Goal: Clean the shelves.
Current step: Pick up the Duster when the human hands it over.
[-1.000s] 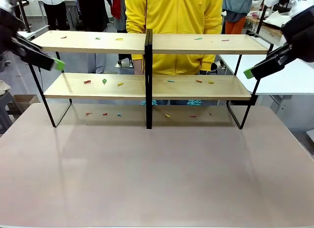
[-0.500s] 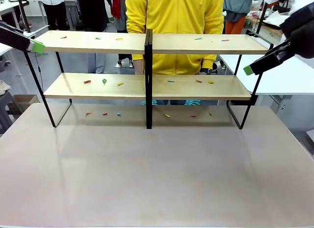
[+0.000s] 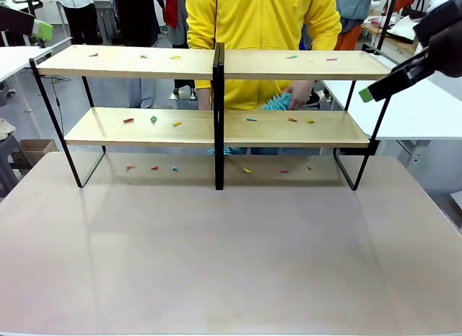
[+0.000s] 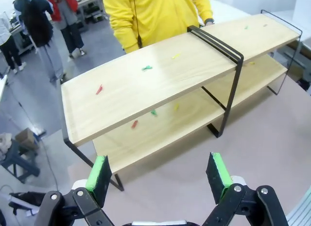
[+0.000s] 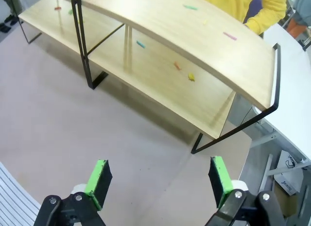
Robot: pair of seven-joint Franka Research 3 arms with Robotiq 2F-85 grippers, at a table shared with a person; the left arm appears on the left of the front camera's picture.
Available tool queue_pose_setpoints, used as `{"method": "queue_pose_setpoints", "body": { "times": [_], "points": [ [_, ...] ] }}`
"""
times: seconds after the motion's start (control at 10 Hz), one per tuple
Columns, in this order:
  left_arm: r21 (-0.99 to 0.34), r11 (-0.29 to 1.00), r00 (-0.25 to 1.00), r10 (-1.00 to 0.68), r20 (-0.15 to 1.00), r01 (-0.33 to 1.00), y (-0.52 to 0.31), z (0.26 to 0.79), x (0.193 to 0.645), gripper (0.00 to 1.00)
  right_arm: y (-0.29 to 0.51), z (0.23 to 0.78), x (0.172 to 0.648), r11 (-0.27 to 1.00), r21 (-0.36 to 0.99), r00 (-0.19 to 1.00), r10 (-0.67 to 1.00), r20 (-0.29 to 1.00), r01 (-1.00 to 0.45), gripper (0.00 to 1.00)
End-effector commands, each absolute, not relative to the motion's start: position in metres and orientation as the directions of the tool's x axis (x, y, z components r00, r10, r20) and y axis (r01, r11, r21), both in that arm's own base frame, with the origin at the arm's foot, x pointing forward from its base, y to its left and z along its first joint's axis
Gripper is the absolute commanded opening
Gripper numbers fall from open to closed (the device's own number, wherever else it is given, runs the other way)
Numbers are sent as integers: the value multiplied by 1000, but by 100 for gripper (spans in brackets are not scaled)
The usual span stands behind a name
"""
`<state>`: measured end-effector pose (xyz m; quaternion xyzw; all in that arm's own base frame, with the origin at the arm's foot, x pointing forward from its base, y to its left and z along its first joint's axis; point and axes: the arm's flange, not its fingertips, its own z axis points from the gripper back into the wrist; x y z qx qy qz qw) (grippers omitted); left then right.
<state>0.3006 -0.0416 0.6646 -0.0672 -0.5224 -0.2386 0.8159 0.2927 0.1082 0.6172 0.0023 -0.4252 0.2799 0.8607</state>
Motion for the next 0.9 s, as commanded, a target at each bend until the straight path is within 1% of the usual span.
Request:
{"method": "queue_pose_setpoints", "body": {
  "times": [0.0, 0.2, 0.6, 0.8],
  "points": [
    [128, 905, 344, -281, 896, 405, -45, 663, 298, 100, 112, 630, 290, 878, -194, 482, 412, 773, -438, 100],
    [126, 901, 344, -283, 895, 415, -46, 663, 299, 100, 112, 637, 287, 890, -153, 498, 374, 782, -429, 100],
    [142, 879, 352, -324, 878, 455, -53, 661, 303, 100, 104, 636, 288, 904, -140, 493, 344, 800, -404, 100],
    [155, 861, 378, -365, 851, 484, -60, 656, 306, 100, 102, 636, 289, 902, -135, 489, 342, 802, -410, 100]
  ]
}}
